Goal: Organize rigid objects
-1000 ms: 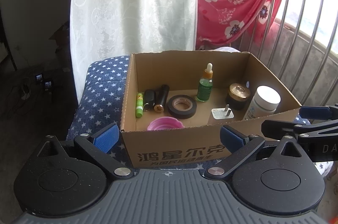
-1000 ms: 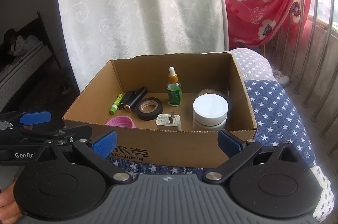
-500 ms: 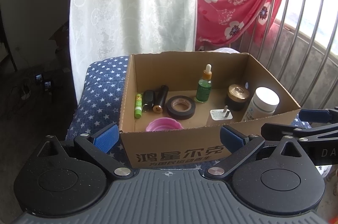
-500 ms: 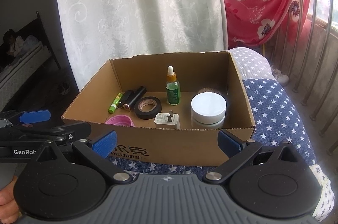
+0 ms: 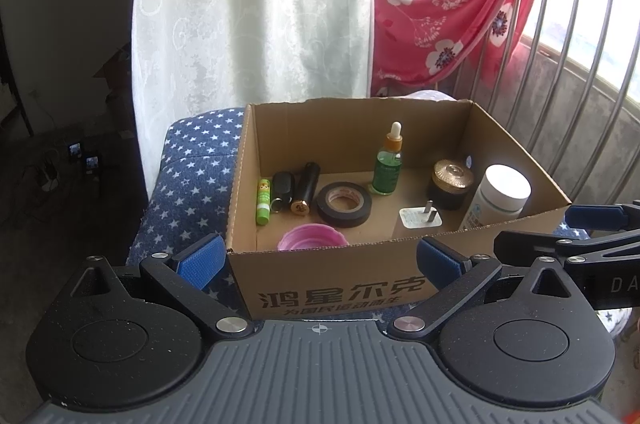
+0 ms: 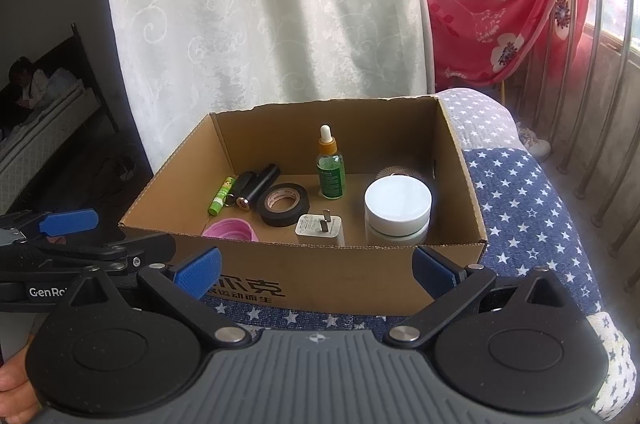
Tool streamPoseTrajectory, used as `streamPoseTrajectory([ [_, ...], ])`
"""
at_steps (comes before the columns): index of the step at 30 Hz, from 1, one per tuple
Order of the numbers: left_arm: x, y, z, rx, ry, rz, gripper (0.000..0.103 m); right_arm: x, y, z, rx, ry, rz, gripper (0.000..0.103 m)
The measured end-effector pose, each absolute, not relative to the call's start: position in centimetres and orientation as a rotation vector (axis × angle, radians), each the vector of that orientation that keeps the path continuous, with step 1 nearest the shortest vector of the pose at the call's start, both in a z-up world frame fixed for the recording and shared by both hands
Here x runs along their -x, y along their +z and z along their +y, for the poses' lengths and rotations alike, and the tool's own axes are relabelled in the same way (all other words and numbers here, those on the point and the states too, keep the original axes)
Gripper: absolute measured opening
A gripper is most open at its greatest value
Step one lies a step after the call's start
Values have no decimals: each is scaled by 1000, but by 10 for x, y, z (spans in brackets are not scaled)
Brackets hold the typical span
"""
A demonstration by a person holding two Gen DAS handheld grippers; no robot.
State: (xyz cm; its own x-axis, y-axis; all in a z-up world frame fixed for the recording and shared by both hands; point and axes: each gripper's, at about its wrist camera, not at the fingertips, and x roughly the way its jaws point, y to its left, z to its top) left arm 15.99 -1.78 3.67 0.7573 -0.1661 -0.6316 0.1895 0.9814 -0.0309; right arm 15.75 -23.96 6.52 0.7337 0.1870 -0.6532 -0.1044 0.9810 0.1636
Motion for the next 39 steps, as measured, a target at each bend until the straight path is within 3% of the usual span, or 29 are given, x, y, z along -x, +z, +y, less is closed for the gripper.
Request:
streamPoseTrajectory([
  [39,-161,36,-16,-39,-185,678,102,-161,62,-238,-123,164,731,103],
])
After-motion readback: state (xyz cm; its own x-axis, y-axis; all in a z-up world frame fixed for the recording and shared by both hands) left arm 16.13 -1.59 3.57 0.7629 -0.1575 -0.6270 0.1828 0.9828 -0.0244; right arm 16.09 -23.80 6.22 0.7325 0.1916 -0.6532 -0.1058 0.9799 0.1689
